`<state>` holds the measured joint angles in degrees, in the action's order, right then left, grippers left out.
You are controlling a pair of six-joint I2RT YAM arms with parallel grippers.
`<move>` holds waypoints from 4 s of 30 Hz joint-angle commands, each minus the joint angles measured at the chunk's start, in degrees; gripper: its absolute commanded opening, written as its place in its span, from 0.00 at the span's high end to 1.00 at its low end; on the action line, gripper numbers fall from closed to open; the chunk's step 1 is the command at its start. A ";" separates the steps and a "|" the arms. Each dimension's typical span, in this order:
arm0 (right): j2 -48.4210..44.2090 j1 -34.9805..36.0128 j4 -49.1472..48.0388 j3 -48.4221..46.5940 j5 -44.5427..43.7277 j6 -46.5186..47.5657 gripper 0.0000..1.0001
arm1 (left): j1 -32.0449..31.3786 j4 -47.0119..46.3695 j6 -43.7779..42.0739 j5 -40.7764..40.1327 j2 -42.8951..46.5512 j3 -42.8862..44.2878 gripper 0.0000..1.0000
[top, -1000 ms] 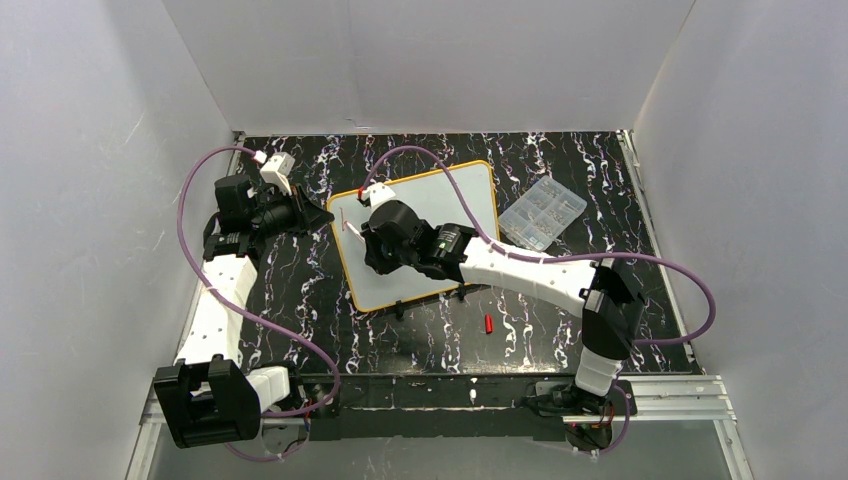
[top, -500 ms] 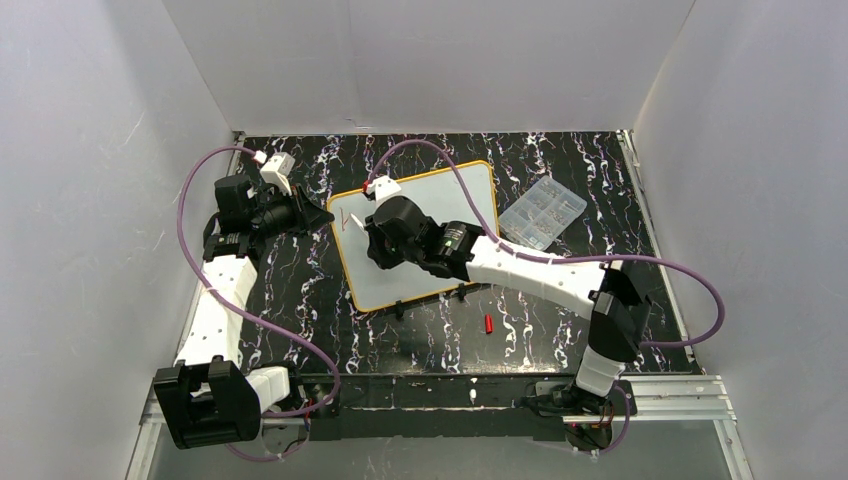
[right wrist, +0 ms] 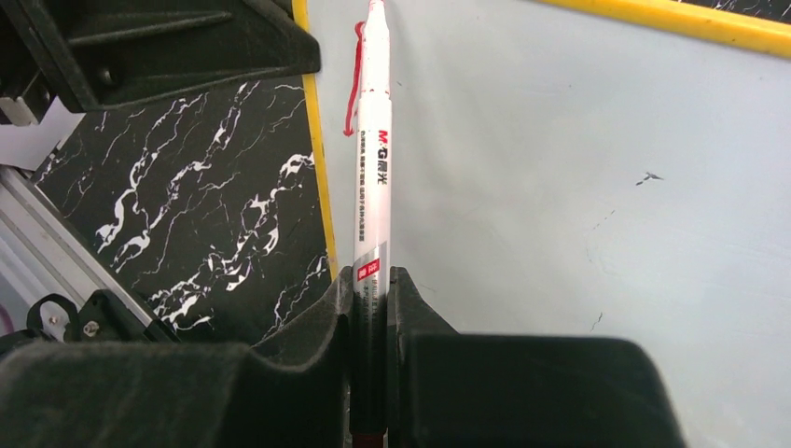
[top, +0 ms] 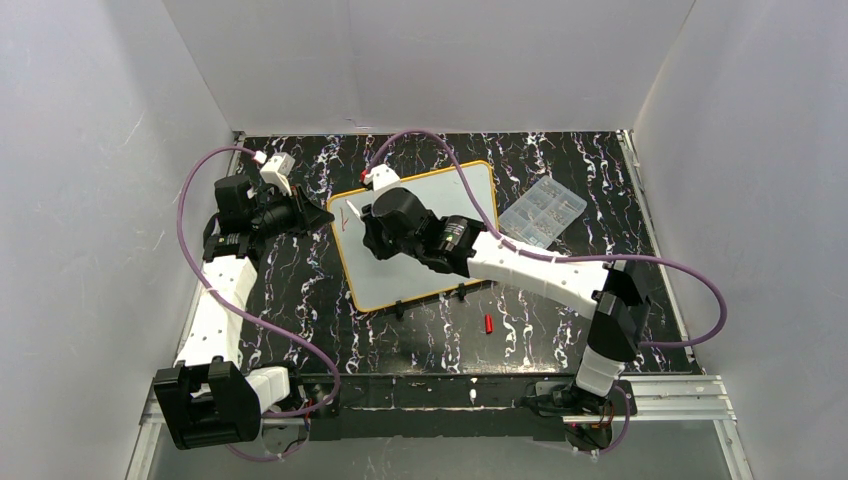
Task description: Write a sentence on the whiteboard
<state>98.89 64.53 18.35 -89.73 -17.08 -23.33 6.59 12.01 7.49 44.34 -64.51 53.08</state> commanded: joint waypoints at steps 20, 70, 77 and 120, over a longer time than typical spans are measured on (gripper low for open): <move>-0.77 -0.33 -0.38 7.15 3.12 -4.59 0.99 | -0.17 0.66 -0.92 0.59 2.49 -0.26 1.00; -0.78 -1.25 -1.38 4.61 3.49 -1.29 0.99 | -0.78 0.65 -0.88 0.84 2.26 -0.26 1.00; -1.04 -1.25 -0.04 6.13 5.35 -1.67 0.99 | -0.87 0.65 -0.89 0.75 2.46 -0.19 1.00; -2.65 -1.17 -0.85 3.52 2.22 -0.36 0.99 | -0.80 0.65 -0.96 0.66 2.28 -0.26 1.00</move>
<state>97.56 63.70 19.55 -84.36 -15.53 -24.62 5.89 12.23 7.25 43.05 -64.01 52.95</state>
